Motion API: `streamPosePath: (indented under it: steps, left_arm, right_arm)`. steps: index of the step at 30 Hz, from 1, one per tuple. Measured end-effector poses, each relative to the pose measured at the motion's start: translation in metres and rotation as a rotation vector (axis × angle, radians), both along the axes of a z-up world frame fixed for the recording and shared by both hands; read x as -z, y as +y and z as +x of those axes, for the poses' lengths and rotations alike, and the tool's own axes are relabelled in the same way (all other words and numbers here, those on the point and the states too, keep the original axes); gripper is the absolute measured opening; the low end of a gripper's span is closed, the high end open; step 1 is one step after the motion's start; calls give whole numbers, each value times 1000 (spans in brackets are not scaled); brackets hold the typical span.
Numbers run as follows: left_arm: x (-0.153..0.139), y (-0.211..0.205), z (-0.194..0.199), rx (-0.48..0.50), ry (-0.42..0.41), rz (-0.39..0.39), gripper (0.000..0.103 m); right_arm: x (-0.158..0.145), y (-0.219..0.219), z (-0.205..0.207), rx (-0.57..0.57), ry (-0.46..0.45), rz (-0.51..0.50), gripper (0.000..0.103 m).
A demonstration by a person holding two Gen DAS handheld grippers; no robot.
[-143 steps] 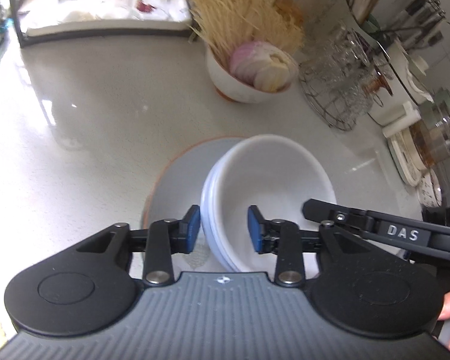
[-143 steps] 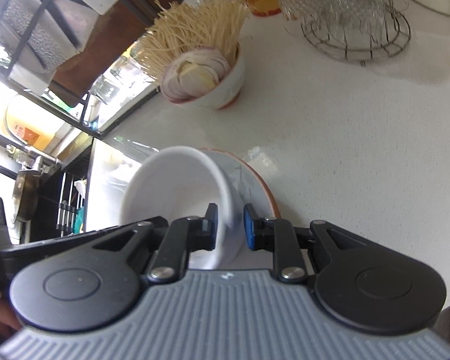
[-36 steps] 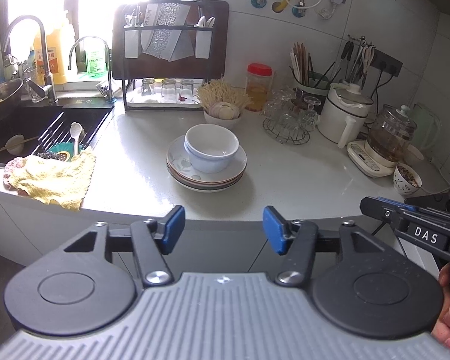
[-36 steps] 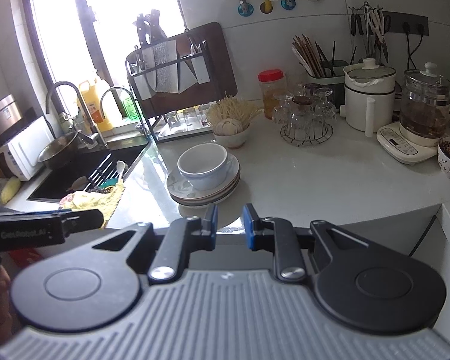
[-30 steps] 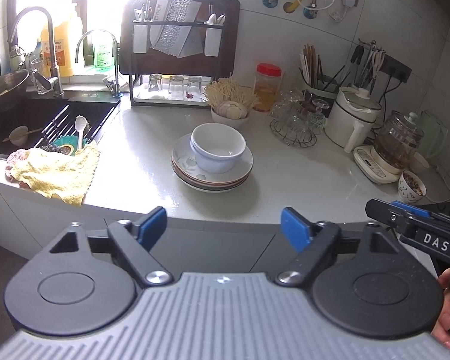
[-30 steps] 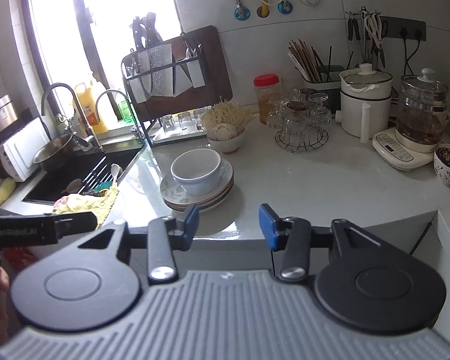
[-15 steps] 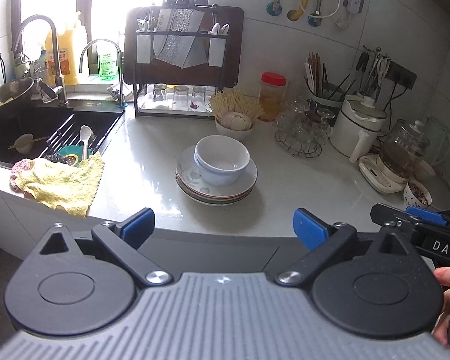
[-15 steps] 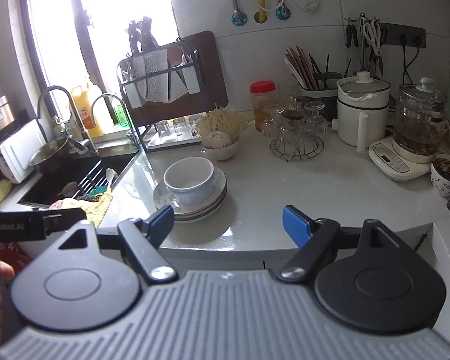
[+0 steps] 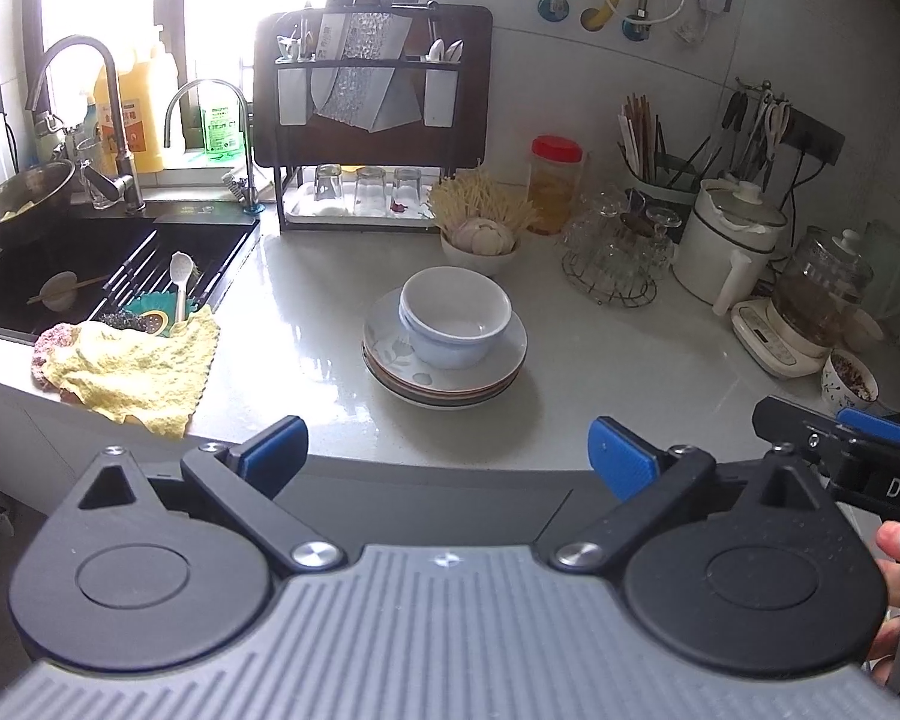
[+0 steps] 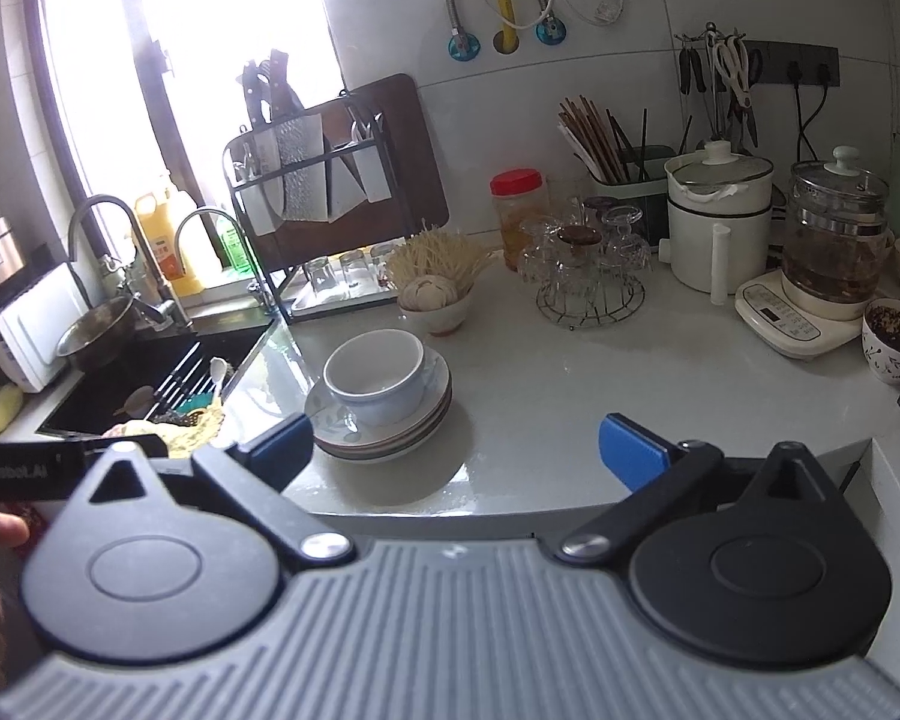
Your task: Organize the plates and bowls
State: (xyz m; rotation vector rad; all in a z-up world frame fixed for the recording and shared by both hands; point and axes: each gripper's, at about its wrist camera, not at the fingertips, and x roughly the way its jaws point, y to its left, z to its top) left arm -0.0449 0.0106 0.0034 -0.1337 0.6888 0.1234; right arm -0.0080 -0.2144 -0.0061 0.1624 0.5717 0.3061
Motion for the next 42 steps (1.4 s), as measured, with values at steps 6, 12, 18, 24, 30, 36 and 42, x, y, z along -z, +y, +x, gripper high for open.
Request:
streamPosePath:
  steps: [6, 12, 18, 24, 30, 36, 42]
  left_arm:
    - [-1, -1, 0, 25, -12, 12, 101]
    - [-2, 3, 0, 11, -11, -2, 101]
    - [0, 4, -2, 6, -6, 0, 101]
    - [-2, 0, -3, 19, -8, 5, 101]
    - [-3, -3, -4, 30, -15, 9, 101]
    - [-2, -4, -6, 30, -12, 4, 101]
    - [-2, -2, -9, 28, -9, 0, 101]
  right_arm:
    - [1, 6, -1, -15, 7, -6, 103]
    - [-1, 8, -2, -23, 3, -13, 103]
    - [-2, 6, -3, -13, 0, -23, 103]
    - [-2, 5, -5, -10, 1, -20, 103]
    - [-2, 3, -7, -4, 3, -22, 103]
    - [-1, 4, -7, -17, 10, -26, 103]
    - [-1, 6, -9, -29, 10, -30, 103]
